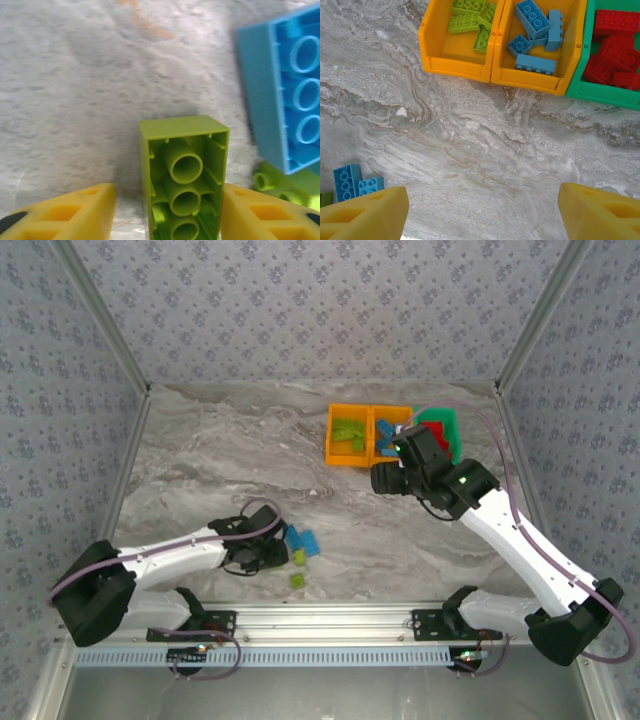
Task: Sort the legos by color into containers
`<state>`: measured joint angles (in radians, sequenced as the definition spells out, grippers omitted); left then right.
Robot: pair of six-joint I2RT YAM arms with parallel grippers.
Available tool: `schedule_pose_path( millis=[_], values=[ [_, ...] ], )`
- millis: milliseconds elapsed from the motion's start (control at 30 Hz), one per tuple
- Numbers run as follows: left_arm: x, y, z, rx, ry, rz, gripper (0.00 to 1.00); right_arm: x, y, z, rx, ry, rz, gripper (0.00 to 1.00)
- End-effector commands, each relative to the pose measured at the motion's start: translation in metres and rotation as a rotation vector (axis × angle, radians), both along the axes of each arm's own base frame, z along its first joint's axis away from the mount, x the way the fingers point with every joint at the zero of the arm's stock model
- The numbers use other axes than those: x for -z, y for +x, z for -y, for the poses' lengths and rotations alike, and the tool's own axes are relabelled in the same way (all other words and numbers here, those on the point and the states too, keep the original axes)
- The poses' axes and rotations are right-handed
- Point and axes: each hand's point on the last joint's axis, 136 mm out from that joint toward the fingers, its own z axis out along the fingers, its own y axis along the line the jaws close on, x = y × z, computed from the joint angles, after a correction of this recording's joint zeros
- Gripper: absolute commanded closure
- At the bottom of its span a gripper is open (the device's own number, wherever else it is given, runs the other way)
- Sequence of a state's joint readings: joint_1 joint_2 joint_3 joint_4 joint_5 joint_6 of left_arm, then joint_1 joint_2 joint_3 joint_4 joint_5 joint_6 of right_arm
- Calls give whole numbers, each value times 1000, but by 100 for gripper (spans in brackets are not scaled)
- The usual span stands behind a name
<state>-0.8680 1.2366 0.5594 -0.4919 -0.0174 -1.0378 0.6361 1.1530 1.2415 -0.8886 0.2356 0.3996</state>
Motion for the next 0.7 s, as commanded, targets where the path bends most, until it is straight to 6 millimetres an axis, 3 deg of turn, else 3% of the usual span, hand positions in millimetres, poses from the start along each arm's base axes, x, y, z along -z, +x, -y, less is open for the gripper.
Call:
schedule_pose_path(
  millis=[0,200,300,400,467,500,667],
  values=[
    [-1,-7,-22,14,61,1,48,0,1,3,20,-20,3,19],
    [-1,-7,-25,72,110,-28,70,-4,-1,1,20,-15,8,19],
    [-12,-2,-18,77,89,-9,78,-2,-21,-27,-145,80,-53,19],
    [-33,9,-12,70,39,59,79,0,-66,-69,-425,268,-190,17],
    [-49,18,-6,79,5,112,79,2,-89,-80,-511,306,-258,17],
    [-59,23,-2,90,-14,141,80,16,-97,-79,-515,277,-292,17],
    [-110,58,36,175,-106,291,80,24,-107,-92,-511,327,-281,17]
  ],
)
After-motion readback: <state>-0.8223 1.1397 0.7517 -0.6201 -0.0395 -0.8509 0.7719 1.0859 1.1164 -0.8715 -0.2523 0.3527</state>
